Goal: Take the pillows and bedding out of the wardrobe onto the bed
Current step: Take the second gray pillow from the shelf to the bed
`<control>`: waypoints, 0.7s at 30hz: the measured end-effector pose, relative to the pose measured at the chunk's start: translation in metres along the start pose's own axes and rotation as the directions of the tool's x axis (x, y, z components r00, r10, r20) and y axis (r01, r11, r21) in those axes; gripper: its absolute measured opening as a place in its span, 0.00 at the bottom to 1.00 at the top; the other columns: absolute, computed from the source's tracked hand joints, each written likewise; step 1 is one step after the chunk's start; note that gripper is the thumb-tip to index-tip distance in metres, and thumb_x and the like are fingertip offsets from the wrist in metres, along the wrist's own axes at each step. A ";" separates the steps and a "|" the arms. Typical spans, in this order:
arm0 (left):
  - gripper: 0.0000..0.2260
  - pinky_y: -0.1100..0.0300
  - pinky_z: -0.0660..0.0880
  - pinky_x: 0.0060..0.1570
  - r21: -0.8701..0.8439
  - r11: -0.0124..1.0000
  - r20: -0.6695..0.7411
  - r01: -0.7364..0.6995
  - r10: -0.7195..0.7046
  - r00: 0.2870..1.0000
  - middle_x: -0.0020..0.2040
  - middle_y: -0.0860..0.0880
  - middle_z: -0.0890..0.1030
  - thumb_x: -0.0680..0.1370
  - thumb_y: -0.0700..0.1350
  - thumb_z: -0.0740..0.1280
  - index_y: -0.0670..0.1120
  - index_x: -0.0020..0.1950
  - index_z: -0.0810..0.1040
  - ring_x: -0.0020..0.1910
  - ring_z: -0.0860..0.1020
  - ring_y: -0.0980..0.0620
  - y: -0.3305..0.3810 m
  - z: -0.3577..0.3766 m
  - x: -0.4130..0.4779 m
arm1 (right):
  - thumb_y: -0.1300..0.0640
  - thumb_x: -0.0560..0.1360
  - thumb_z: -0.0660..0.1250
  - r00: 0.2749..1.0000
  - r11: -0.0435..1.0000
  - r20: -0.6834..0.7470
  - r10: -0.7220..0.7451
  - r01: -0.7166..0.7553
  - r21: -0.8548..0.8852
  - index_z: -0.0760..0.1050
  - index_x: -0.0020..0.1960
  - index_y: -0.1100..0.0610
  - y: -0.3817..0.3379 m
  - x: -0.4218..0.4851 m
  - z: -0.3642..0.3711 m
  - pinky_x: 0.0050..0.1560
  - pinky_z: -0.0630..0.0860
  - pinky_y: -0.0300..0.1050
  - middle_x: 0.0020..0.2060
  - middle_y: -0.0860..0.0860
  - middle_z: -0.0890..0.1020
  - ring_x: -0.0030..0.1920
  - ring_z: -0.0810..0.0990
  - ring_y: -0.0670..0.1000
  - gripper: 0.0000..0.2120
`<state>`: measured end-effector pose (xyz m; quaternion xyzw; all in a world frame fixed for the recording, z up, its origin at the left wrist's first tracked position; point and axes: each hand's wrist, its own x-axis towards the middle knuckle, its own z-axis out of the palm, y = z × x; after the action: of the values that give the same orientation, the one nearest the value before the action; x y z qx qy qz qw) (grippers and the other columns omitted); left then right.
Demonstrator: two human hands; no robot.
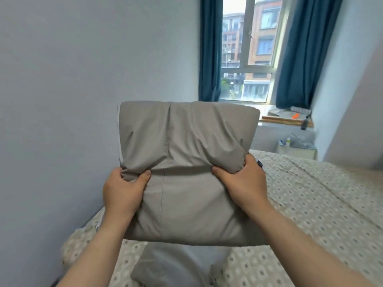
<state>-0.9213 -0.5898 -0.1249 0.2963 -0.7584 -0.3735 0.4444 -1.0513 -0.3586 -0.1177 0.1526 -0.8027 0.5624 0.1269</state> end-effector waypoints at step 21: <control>0.17 0.54 0.69 0.38 0.323 0.916 0.668 0.239 -0.399 0.628 0.38 0.49 0.77 0.68 0.56 0.73 0.45 0.45 0.74 0.39 0.74 0.44 -0.249 0.314 -0.281 | 0.32 0.57 0.71 0.728 0.652 -0.281 0.626 -0.686 -0.324 0.67 0.49 0.40 0.436 -0.166 -0.045 0.39 0.71 0.44 0.39 0.37 0.76 0.41 0.77 0.47 0.26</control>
<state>-1.0522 -0.4106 -0.5608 0.2991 -0.8399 -0.4530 0.0039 -1.0656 -0.1594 -0.5414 -0.2192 -0.8901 0.3996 0.0009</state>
